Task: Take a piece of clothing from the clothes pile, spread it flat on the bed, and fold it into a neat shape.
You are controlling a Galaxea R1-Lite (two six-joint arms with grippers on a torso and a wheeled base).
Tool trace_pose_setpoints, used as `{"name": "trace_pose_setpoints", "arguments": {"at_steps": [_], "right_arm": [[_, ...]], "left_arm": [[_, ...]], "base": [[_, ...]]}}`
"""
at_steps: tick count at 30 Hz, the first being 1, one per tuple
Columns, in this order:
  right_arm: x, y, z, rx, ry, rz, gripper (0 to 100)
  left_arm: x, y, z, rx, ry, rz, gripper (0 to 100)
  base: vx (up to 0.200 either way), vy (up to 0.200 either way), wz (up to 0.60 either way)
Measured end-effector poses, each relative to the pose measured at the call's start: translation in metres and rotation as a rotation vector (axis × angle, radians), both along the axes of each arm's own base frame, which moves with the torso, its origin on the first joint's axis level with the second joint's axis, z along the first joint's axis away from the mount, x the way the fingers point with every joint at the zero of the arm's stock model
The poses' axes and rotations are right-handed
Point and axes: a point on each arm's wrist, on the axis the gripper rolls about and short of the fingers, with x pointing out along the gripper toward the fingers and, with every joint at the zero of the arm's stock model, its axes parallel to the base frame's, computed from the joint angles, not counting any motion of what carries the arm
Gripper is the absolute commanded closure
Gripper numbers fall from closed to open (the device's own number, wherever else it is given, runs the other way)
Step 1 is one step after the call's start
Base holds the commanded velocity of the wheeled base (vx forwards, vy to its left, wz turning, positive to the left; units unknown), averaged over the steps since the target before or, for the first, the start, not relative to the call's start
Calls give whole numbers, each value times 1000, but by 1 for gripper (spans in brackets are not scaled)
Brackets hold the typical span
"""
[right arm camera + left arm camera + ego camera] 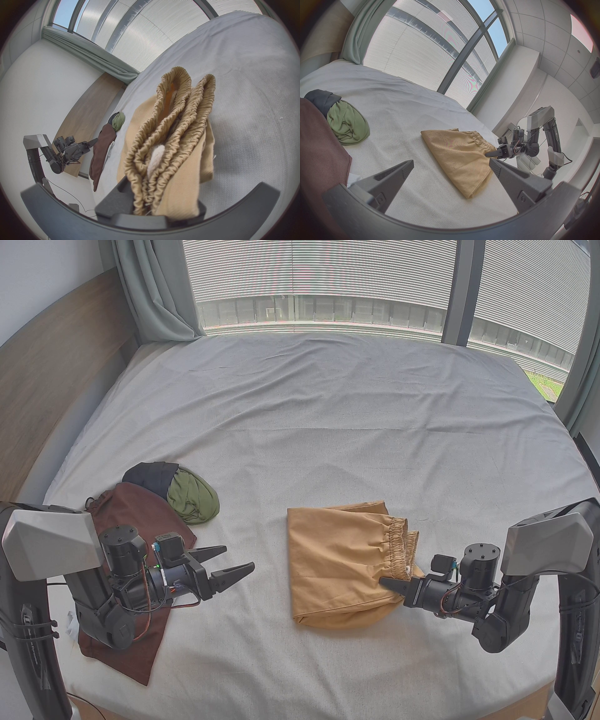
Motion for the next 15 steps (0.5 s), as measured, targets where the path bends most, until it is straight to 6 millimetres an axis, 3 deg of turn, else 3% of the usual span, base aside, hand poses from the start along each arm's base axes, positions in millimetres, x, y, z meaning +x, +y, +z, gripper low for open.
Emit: {"name": "trace_pose_setpoints", "arguments": {"at_steps": [15], "right_arm": [[-3, 1, 19, 20, -44, 10, 100]], "left_arm": [[0, 0, 0, 8, -9, 4, 0]], "base": [[0, 0, 0]]}}
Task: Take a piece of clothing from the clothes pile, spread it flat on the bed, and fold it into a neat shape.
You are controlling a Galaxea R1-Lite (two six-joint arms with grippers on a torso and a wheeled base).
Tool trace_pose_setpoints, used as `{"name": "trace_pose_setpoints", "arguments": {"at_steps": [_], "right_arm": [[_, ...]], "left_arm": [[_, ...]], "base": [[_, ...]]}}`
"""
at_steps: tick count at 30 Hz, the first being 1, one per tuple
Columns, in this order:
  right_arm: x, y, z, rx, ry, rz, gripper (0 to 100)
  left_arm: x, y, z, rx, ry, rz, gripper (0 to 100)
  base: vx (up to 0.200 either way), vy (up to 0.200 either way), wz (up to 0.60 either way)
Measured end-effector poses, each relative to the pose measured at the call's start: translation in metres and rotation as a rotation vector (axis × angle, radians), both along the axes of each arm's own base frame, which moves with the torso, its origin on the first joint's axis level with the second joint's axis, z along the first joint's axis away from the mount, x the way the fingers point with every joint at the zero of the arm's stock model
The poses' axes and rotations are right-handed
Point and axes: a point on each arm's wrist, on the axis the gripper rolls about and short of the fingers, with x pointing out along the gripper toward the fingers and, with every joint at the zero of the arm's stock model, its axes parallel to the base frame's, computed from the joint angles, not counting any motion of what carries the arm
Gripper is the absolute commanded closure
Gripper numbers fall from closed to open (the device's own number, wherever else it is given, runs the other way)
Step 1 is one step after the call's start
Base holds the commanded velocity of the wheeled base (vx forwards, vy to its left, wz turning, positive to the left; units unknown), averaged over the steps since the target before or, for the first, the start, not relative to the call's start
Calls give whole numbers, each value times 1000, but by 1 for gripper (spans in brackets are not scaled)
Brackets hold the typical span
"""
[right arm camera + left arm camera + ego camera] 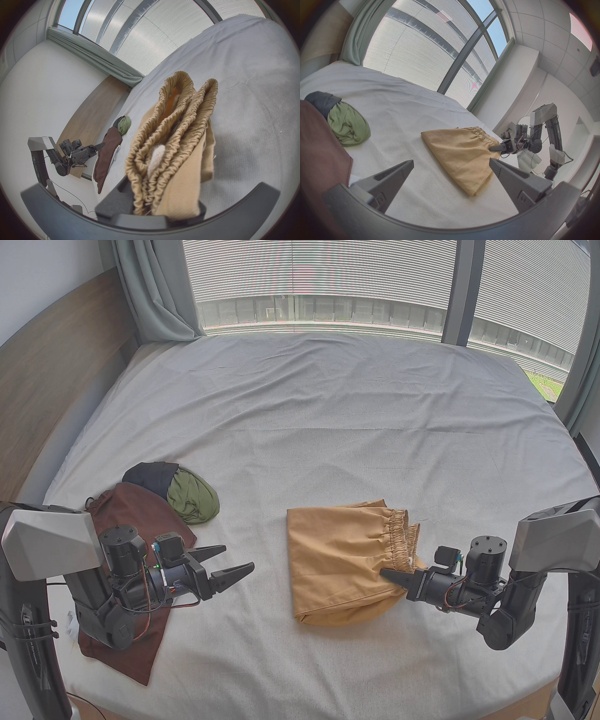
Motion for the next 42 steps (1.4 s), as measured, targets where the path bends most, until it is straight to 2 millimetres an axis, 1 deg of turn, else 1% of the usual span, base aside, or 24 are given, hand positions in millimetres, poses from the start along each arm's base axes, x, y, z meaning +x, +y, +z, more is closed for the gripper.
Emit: {"name": "trace_pose_setpoints", "arguments": {"at_steps": [7, 15, 24, 33, 37, 42], "right_arm": [[-1, 0, 15, 31, -33, 21, 100], [5, 8, 34, 97, -66, 34, 100], [13, 18, 63, 204, -109, 49, 100], [21, 24, 87, 278, -155, 103, 100], [26, 25, 95, 295, -188, 117, 100], [31, 26, 102, 308, -211, 140, 100]], "left_arm": [[1, 0, 5, 40, -74, -11, 0], [0, 1, 8, 40, -82, -12, 0], [-2, 1, 13, 36, -91, -12, 0], [-2, 1, 17, 30, -100, -9, 0], [-3, 2, 18, 29, -102, -9, 0], [-3, 2, 19, 29, -104, -9, 0]], "base": [[0, 0, 0], [0, 0, 0], [0, 0, 0], [0, 0, 0], [0, 0, 0], [0, 0, 0]]}}
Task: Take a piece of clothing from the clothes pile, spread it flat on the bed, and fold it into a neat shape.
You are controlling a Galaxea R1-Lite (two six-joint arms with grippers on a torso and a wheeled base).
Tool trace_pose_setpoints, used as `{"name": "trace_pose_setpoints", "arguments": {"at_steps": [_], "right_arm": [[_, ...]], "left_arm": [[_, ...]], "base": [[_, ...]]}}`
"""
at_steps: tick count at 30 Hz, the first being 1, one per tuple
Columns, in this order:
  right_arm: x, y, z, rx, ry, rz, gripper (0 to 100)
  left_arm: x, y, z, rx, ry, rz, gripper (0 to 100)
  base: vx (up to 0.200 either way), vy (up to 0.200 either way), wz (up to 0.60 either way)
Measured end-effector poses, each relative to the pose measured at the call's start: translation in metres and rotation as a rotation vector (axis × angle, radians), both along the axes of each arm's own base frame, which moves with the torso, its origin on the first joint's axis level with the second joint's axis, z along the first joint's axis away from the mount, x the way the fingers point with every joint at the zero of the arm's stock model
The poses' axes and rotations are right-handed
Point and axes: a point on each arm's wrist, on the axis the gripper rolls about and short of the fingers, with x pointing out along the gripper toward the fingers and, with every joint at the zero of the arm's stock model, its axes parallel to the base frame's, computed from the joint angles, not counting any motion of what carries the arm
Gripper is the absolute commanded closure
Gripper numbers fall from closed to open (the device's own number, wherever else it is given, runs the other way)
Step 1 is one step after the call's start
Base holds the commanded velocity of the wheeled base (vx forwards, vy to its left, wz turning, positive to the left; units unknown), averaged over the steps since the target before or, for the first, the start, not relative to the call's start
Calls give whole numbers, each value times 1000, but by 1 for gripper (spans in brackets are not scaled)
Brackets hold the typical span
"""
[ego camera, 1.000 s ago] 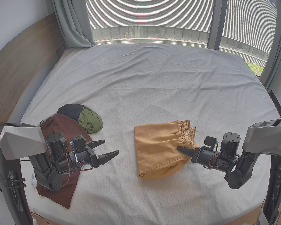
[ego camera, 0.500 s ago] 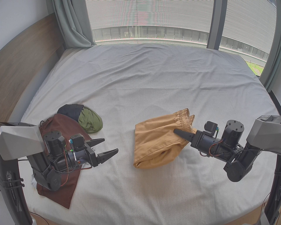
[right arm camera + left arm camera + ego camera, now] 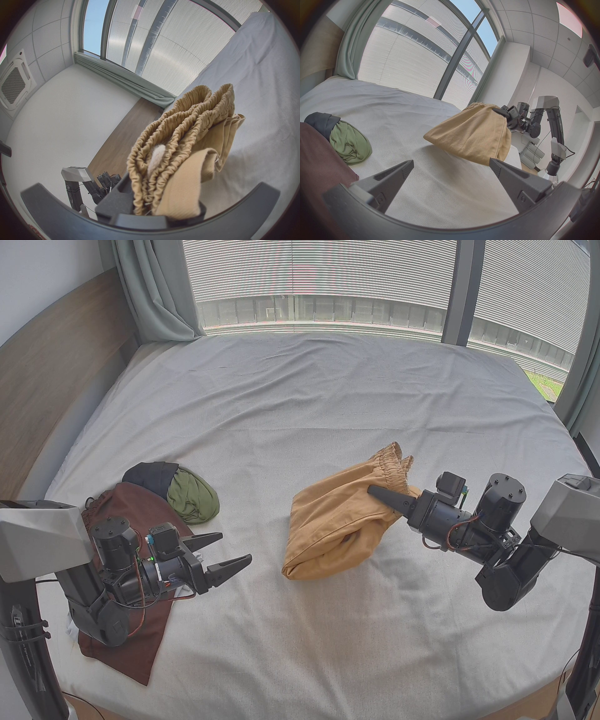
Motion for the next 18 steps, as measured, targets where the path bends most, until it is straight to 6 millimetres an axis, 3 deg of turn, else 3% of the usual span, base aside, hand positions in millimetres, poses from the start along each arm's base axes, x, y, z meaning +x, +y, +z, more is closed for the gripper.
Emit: {"name": "trace_pose_setpoints", "arguments": {"at_steps": [11, 18], "right_arm": [[30, 7, 15, 64, -72, 19, 100], [55, 10, 13, 116, -70, 19, 100]], "left_arm": [[0, 1, 0, 1, 3, 2, 0], [-1, 3, -1, 1, 6, 5, 0]], "base": [[0, 0, 0], [0, 0, 0]]}}
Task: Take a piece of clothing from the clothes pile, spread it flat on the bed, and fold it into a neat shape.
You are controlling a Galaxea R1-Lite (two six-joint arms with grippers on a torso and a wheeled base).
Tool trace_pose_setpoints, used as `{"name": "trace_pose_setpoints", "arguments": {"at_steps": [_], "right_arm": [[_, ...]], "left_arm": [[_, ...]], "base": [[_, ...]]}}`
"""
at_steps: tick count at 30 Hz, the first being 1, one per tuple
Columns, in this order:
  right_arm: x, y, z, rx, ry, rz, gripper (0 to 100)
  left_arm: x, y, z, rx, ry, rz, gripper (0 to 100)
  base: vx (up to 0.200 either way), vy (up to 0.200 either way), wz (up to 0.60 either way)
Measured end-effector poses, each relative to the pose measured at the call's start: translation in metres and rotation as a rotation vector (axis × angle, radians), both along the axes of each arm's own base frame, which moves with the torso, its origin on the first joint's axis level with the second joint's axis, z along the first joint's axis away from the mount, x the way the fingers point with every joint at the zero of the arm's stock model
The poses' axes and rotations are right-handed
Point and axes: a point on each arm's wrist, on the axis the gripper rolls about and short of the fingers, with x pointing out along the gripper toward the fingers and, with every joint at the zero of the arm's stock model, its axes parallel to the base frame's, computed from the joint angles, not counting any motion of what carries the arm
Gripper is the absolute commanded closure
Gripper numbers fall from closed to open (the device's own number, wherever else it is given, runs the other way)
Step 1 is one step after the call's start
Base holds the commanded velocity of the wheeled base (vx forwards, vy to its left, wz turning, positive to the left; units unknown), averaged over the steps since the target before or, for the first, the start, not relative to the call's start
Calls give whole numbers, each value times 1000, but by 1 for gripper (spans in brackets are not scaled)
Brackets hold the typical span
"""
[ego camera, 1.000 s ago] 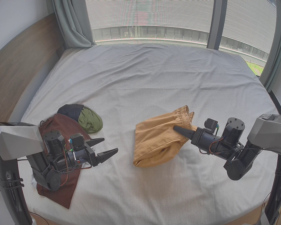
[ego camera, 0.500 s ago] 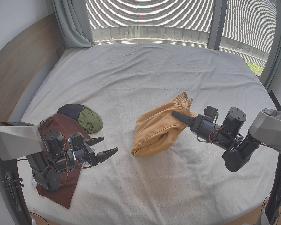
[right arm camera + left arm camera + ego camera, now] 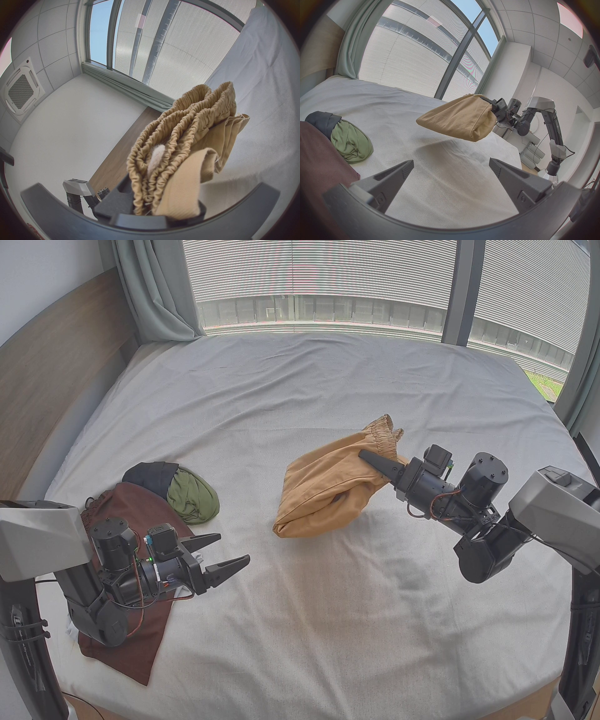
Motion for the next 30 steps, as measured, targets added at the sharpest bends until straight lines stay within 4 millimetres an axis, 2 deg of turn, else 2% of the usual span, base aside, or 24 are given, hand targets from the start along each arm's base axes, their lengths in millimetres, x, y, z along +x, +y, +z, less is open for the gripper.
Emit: {"name": "trace_pose_setpoints", "arguments": {"at_steps": [5, 8, 15, 23, 30], "right_arm": [[19, -1, -12, 14, 6, -9, 100], [30, -2, -29, 4, 53, -17, 100], [40, -5, -52, -7, 94, -28, 100], [46, -5, -49, 0, 80, -29, 100], [58, -5, -33, 22, 55, -35, 100]], "left_arm": [[0, 0, 0, 0, 2, -1, 0], [0, 0, -1, 1, 4, -2, 0], [-1, 0, -1, 1, 5, -4, 0], [-1, 0, -1, 2, 4, -5, 0], [-1, 0, -2, 2, 5, -6, 0]], "base": [[0, 0, 0], [0, 0, 0], [0, 0, 0], [0, 0, 0], [0, 0, 0]]}}
